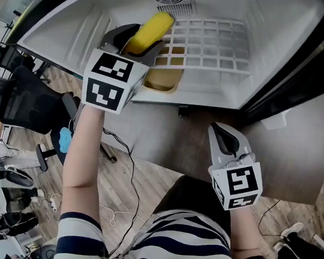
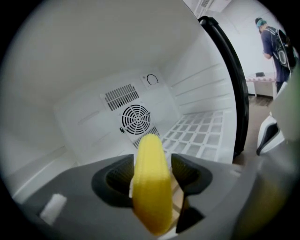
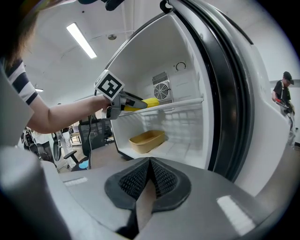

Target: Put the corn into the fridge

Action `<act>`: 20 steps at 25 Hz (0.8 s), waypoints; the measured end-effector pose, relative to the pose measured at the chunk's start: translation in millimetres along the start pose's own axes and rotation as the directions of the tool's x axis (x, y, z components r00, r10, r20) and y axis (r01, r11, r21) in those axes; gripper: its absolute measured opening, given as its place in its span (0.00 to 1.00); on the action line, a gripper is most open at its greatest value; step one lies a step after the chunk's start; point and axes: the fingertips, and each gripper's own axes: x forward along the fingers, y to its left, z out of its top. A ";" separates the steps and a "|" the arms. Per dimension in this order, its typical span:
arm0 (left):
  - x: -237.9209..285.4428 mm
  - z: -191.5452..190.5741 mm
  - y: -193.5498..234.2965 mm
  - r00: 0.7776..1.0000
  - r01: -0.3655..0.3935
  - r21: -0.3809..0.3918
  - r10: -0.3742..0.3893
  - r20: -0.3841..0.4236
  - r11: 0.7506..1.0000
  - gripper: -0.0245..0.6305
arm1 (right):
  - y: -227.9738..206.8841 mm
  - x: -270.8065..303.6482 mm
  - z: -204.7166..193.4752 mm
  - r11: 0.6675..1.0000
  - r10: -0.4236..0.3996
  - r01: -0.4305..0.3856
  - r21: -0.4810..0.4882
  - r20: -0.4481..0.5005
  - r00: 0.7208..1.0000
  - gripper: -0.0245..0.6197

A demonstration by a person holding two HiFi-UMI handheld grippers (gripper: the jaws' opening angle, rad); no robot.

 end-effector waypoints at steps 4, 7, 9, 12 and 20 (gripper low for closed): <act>-2.7 2.5 1.6 1.000 -0.011 -0.028 0.011 0.020 1.000 0.04 | 0.6 -3.7 0.1 1.000 -0.004 0.004 0.000 0.002 1.000 0.02; -8.1 5.8 5.1 0.998 -0.026 -0.062 0.029 0.047 0.998 0.04 | 0.2 -6.8 -0.5 1.000 -0.010 0.010 -0.001 0.000 1.000 0.02; -13.5 8.1 6.5 0.997 -0.041 -0.072 0.046 0.065 0.997 0.04 | -0.1 -8.9 -1.5 1.000 -0.014 0.014 -0.001 0.000 1.000 0.02; -23.5 11.4 9.4 0.992 -0.078 -0.086 0.086 0.092 0.993 0.04 | 1.0 -12.0 -2.5 1.000 -0.017 0.017 -0.002 -0.001 1.000 0.02; -66.0 13.5 8.7 0.970 -0.154 -0.168 0.181 0.163 0.974 0.04 | 7.8 -24.9 1.8 1.000 -0.019 0.019 -0.015 0.005 1.000 0.02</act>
